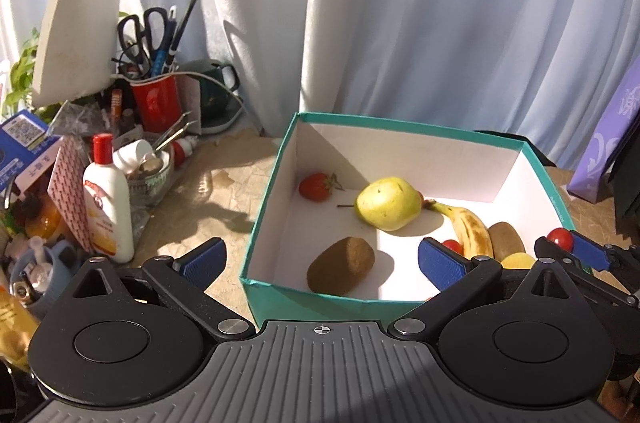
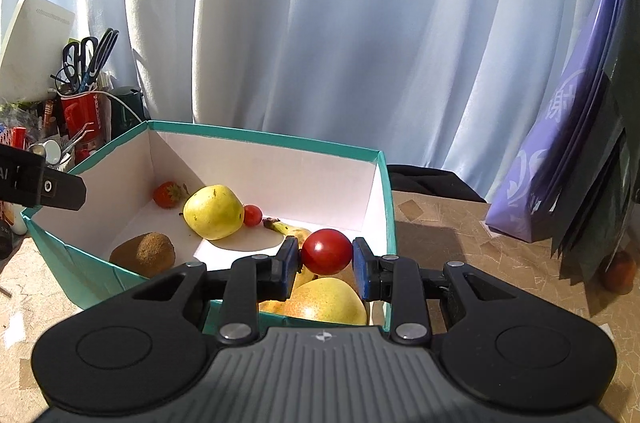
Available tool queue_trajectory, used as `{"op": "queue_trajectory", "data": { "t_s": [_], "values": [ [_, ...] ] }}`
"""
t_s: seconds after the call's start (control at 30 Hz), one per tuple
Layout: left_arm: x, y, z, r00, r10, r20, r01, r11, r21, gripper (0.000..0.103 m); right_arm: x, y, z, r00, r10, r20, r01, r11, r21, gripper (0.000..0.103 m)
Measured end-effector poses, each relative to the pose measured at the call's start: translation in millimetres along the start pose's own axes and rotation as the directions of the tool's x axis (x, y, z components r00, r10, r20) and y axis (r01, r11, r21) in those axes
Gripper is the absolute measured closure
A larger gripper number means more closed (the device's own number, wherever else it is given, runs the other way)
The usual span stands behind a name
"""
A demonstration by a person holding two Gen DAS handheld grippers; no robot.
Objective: Organize fruits
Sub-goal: 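Carry the held cherry tomato over the teal box with the right gripper, then lower the cherry tomato into the box and open the right gripper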
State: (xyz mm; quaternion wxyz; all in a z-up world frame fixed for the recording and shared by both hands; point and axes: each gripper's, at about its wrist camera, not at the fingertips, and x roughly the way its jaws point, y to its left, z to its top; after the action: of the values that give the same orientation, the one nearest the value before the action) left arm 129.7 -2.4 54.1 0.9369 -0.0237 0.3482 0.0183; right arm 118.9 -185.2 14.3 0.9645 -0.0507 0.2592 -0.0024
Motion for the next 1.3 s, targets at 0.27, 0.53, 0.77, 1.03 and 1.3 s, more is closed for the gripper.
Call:
{"op": "queue_trajectory", "data": {
  "t_s": [0.27, 0.53, 0.77, 1.03, 1.3],
  "values": [
    [0.9, 6.7, 0.6, 1.0, 0.011, -0.002, -0.011, 1.0, -0.011, 0.0, 17.3, 3.5, 3.2, 0.999, 0.019, -0.034, -0.019, 1.0, 0.002, 0.075],
    [-1.3, 7.6, 1.7, 1.0, 0.007, 0.002, -0.007, 1.0, -0.02, 0.0, 42.7, 2.8, 0.9, 0.994, 0.031, -0.104, -0.029, 0.999, 0.017, 0.075],
    [3.6, 10.9, 3.8, 1.0, 0.019, -0.015, -0.019, 0.999, -0.035, 0.0, 51.6, 6.5, 2.8, 0.993, 0.006, -0.119, -0.011, 0.999, -0.039, 0.075],
    [7.0, 8.7, 2.6, 0.999, 0.03, -0.031, -0.031, 0.999, -0.015, 0.0, 56.9, 8.1, 3.7, 0.993, -0.022, -0.12, 0.013, 0.997, -0.07, 0.076],
    [8.0, 10.4, 2.6, 0.999, 0.033, -0.039, -0.034, 0.999, -0.013, 0.0, 60.2, 9.4, 4.4, 0.992, -0.036, -0.124, 0.025, 0.996, -0.089, 0.075]
  ]
}}
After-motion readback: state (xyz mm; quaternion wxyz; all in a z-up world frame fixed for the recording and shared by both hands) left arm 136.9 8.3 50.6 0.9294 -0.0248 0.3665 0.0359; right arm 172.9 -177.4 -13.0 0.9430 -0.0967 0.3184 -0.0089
